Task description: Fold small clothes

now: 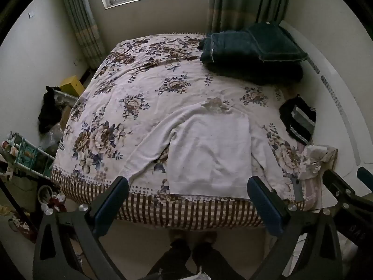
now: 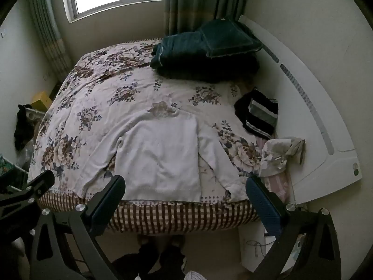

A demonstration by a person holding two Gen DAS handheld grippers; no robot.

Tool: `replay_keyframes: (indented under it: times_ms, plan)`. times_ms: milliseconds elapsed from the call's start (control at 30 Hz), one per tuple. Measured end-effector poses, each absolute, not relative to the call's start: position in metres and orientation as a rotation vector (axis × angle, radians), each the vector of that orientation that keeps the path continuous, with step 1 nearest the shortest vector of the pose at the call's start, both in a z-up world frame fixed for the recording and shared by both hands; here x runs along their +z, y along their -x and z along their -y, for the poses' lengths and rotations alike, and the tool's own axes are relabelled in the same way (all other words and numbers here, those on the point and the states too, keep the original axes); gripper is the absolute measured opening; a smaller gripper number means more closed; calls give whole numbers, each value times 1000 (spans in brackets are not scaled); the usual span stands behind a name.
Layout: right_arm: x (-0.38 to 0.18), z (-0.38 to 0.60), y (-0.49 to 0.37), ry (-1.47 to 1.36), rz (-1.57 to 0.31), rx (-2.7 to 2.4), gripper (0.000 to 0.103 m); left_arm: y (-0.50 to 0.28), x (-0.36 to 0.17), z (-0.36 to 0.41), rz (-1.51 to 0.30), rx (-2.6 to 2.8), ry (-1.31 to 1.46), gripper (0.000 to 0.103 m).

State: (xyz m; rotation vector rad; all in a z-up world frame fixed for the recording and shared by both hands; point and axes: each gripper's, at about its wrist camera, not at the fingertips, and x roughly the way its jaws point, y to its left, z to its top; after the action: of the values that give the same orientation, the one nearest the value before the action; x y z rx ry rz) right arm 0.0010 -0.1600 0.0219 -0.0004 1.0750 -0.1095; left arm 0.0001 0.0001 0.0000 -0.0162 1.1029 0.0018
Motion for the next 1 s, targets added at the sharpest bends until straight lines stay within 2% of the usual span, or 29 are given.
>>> replay_keyframes:
  times_ms: [1000]
  plan:
    - [30,161,8,5,-1055,-110,103,0,0,0,-1088,3,19,103]
